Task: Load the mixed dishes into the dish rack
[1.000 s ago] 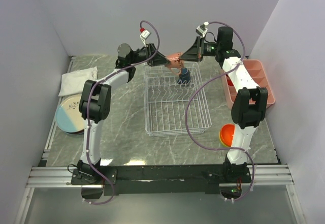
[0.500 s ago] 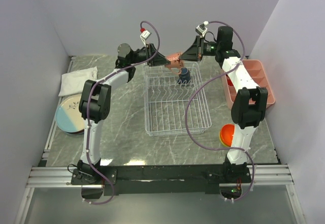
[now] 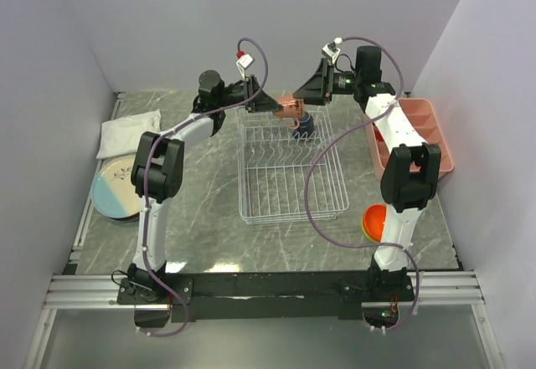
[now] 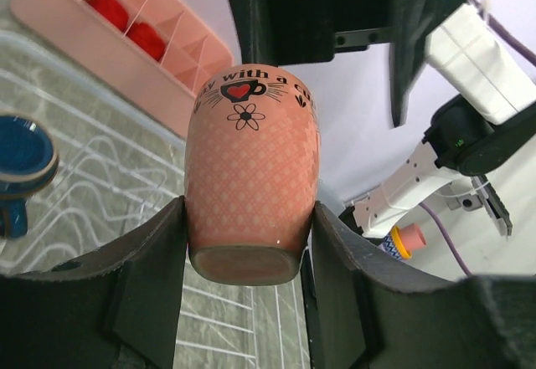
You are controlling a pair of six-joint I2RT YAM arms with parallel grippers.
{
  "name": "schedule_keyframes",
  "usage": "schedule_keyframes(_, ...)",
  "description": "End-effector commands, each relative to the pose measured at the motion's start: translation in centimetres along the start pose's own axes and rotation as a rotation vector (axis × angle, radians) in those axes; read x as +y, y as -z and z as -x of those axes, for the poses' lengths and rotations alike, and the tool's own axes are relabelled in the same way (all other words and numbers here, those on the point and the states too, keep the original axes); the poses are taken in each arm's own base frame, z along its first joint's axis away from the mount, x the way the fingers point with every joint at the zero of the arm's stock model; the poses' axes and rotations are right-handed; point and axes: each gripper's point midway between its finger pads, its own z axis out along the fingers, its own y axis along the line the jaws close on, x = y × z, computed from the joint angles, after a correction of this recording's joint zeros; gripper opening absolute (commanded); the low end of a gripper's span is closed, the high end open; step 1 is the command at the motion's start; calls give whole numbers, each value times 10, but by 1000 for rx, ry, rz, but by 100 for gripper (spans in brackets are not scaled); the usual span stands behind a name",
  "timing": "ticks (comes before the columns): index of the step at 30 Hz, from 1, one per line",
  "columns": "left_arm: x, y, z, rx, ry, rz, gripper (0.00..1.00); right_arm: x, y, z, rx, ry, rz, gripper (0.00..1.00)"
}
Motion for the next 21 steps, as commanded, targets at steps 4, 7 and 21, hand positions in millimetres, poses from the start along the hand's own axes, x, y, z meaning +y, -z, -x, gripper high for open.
schedule_keyframes(4, -3, 17, 34, -30, -87, 92, 1, -22, 32, 14, -66, 47, -123, 94)
schedule_keyframes(7, 17, 20, 40, -27, -105, 193, 1, -31, 44, 11, -77, 40, -169, 100)
schedule_keyframes(21, 68, 28, 63, 141, -561, 600, 1, -40, 73, 7, -111, 43, -252, 100)
